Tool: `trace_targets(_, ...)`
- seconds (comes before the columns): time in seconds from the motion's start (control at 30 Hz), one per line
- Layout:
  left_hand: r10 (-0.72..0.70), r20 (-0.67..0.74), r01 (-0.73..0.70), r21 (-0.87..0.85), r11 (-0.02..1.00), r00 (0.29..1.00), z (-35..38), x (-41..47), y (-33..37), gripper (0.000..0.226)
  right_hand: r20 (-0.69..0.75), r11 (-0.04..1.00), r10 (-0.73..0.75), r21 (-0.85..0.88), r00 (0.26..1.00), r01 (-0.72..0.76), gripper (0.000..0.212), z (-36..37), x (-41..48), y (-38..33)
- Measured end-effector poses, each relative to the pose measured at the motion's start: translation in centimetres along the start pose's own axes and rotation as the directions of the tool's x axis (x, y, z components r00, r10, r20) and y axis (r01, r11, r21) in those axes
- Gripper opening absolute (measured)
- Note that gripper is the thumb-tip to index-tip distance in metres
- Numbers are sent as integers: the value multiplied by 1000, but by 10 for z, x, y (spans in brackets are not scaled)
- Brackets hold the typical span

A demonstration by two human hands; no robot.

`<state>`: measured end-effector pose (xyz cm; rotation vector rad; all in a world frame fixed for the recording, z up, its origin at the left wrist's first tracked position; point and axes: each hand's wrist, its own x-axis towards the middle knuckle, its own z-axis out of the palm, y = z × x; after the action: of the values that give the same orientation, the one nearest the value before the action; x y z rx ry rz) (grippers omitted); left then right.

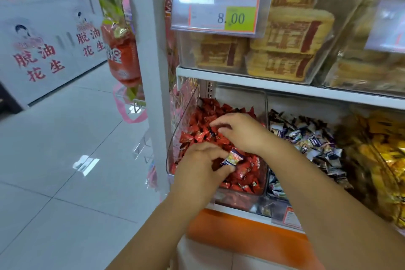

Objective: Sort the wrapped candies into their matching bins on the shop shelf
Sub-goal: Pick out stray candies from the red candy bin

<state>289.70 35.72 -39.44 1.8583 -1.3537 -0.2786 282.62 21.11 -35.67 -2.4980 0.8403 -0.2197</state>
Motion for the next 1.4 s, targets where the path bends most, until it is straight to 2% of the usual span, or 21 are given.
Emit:
trace_targets(0.13,-94,-61,92,-25,995,994,-24,-2,-11,8,104,995,53,-89,993,-44,57,23,20,-2)
trace_targets(0.23,-127,-80,123,-46,991,989,-33,-3,-16,3,56,983,70,-171,996,-60,70,34,25,-2)
trace_targets(0.4,-109,-97,108,-15,994,989,-30,-2,-16,23,-129,987,35,-151,991,-54,45,36,19,-3)
trace_targets(0.53,-136,-105,129,-64,990,985,-26,4,-13,32,-246,999,10,44,969,1,23,10,-1,-4)
trace_targets(0.6,-133,-84,122,-118,985,988,-22,9,-9,31,-222,982,42,190,974,2,13,-9,-17,-1)
trace_targets(0.7,-92,-53,80,-200,976,994,-11,17,9,29,-95,941,108,331,990,-71,17,-32,-45,8)
trace_targets(0.8,-43,-18,36,-270,962,999,7,23,35,26,-18,912,156,386,988,-137,21,-44,-72,22)
trace_targets(0.97,27,68,-4,-328,945,997,44,29,69,27,-57,846,270,492,961,-208,17,-64,-110,56)
trace_targets(1.07,47,70,-20,-342,939,996,57,32,77,33,-47,859,284,457,958,-232,12,-71,-122,69)
trace_targets(1.2,82,30,-73,-237,969,996,52,36,75,42,-189,906,319,349,929,-240,10,-75,-122,83)
trace_targets(1.3,141,-36,-140,29,990,989,39,41,58,44,-191,921,343,260,920,-290,26,-79,-118,95)
trace_targets(1.4,155,-6,-149,225,963,988,28,41,33,46,-283,945,303,215,910,-247,18,-76,-111,94)
